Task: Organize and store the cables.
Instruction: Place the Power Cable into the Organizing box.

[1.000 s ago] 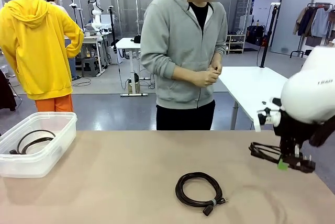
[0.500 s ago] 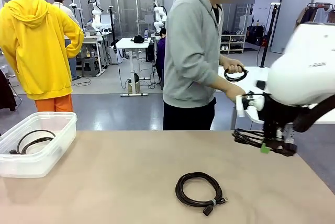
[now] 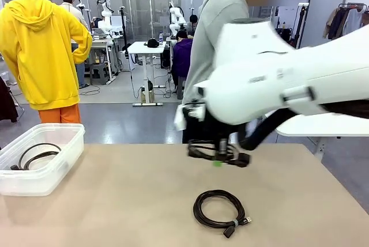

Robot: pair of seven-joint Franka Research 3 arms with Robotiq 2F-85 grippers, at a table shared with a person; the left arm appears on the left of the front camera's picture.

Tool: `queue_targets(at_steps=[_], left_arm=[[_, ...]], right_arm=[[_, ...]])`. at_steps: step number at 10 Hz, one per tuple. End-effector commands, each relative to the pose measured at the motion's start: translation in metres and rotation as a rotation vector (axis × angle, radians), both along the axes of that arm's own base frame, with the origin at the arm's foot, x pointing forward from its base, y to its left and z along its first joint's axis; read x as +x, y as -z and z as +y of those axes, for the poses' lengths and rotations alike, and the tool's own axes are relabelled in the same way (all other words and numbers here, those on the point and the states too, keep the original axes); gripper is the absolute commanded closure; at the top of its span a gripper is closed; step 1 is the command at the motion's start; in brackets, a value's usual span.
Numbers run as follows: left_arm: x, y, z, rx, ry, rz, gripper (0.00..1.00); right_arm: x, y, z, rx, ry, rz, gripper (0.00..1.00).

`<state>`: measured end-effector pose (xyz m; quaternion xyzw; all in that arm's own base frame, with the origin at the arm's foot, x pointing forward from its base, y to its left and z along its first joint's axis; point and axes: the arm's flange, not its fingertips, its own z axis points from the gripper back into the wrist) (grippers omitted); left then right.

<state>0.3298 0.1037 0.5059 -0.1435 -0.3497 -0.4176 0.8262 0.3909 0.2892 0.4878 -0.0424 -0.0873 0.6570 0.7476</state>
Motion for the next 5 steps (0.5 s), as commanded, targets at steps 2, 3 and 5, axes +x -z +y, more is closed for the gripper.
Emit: queue_targets(at_steps=[2, 3, 5], left_arm=[[-0.002, -0.001, -0.002, 0.005, -0.004, 0.01, 0.0], [-0.002, -0.001, -0.002, 0.005, -0.004, 0.01, 0.0], [-0.002, -0.001, -0.002, 0.005, -0.004, 0.01, 0.0]], right_arm=[[0.022, 0.037, 0.073, -0.058, -0.041, -0.02, 0.87], [0.024, 0.052, 0.088, -0.064, -0.06, -0.019, 0.87], [0.025, 0.107, 0.099, -0.065, -0.092, -0.043, 0.87]])
